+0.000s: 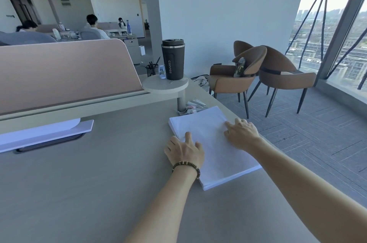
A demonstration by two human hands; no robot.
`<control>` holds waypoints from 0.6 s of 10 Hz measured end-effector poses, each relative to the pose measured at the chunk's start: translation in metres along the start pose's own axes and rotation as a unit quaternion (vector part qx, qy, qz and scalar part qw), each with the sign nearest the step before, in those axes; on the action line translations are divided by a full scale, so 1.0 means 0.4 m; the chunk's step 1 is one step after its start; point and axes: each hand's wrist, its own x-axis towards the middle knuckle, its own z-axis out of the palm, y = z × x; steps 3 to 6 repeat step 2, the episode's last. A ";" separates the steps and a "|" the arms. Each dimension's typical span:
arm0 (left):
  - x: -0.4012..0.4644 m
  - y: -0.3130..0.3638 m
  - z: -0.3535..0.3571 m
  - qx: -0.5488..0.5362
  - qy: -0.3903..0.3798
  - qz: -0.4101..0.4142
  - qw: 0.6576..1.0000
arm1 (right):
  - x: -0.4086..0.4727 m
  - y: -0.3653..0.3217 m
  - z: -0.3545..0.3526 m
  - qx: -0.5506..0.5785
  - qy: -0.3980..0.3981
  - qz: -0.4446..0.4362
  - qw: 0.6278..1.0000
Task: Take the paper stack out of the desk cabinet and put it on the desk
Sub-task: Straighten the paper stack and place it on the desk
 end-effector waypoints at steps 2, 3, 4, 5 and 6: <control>0.002 -0.030 -0.059 -0.040 0.010 0.014 0.999 | -0.025 -0.041 -0.042 0.029 0.047 0.017 0.998; 0.002 -0.030 -0.059 -0.040 0.010 0.014 0.999 | -0.025 -0.041 -0.042 0.029 0.047 0.017 0.998; 0.002 -0.030 -0.059 -0.040 0.010 0.014 0.999 | -0.025 -0.041 -0.042 0.029 0.047 0.017 0.998; 0.002 -0.030 -0.059 -0.040 0.010 0.014 0.999 | -0.025 -0.041 -0.042 0.029 0.047 0.017 0.998; 0.002 -0.030 -0.059 -0.040 0.010 0.014 0.999 | -0.025 -0.041 -0.042 0.029 0.047 0.017 0.998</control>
